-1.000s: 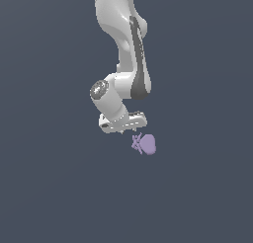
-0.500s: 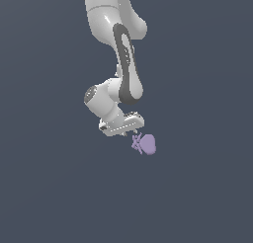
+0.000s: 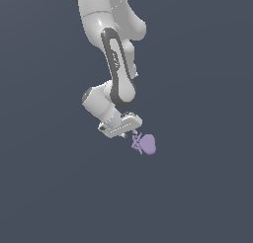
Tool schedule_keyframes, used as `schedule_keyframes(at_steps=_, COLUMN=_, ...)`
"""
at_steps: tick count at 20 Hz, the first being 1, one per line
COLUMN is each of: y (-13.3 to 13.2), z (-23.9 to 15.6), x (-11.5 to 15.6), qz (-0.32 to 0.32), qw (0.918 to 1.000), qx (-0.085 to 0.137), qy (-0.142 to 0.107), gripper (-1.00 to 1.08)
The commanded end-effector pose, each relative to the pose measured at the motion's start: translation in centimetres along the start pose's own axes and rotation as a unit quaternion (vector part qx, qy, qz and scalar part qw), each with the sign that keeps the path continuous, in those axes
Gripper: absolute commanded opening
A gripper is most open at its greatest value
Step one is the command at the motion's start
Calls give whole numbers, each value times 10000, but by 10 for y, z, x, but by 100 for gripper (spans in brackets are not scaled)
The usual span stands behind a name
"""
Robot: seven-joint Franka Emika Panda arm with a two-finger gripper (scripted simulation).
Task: Pick up the object and move it to a goal position.
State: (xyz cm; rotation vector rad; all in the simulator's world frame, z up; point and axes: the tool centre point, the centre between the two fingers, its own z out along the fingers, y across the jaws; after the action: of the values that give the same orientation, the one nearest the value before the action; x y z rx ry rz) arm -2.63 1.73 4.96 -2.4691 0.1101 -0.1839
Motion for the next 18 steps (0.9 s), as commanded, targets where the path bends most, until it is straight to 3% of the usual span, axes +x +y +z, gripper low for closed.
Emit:
schedule_keyframes(at_steps=1, y=0, z=1, x=0, qz=17, qw=9999, qx=79, qy=80, gripper=28)
schedule_keyframes(at_steps=10, y=1, z=2, x=1, qz=36, qw=9998, qx=133, qy=139, gripper=28)
schedule_keyframes(at_steps=18, y=0, z=27, x=1, qz=39, qw=9998, qx=139, qy=146, gripper=28)
